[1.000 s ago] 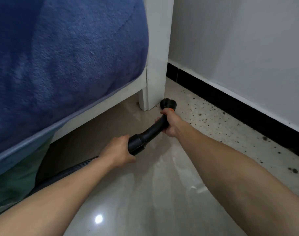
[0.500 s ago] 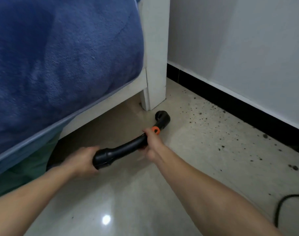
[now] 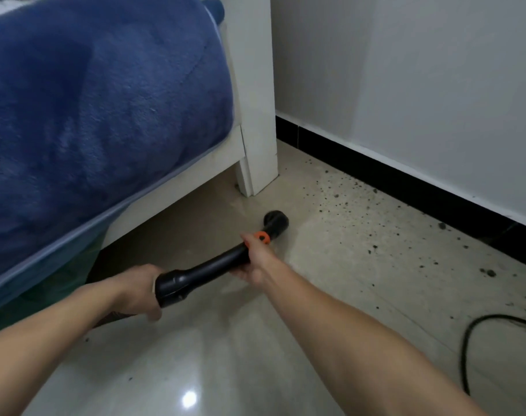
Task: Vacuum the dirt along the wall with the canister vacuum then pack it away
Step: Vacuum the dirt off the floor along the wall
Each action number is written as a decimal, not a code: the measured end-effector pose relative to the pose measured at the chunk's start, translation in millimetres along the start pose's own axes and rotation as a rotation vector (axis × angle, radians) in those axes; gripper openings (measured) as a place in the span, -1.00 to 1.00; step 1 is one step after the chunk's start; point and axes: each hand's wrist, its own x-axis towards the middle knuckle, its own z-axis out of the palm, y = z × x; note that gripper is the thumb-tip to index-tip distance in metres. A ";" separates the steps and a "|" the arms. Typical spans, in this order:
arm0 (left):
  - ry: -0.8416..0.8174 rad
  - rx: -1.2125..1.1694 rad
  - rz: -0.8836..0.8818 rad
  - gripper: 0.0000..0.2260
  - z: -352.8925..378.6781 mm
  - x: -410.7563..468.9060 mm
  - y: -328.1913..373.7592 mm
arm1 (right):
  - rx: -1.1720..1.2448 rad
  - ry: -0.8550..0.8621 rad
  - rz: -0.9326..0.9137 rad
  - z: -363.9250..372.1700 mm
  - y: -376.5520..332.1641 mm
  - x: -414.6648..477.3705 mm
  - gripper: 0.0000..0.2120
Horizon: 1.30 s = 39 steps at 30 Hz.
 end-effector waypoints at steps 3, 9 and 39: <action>0.021 -0.029 0.000 -0.60 -8.7 -1.8 1.6 | 0.026 -0.025 0.022 6.2 -10.6 -3.3 -0.65; 0.063 0.262 0.072 -0.63 -13.7 8.5 18.7 | 0.353 0.084 -0.001 -31.3 42.3 -29.5 -0.80; 0.158 0.070 0.477 -0.61 -31.2 81.4 232.1 | 0.381 0.369 -0.324 -162.9 -142.7 -11.6 -0.74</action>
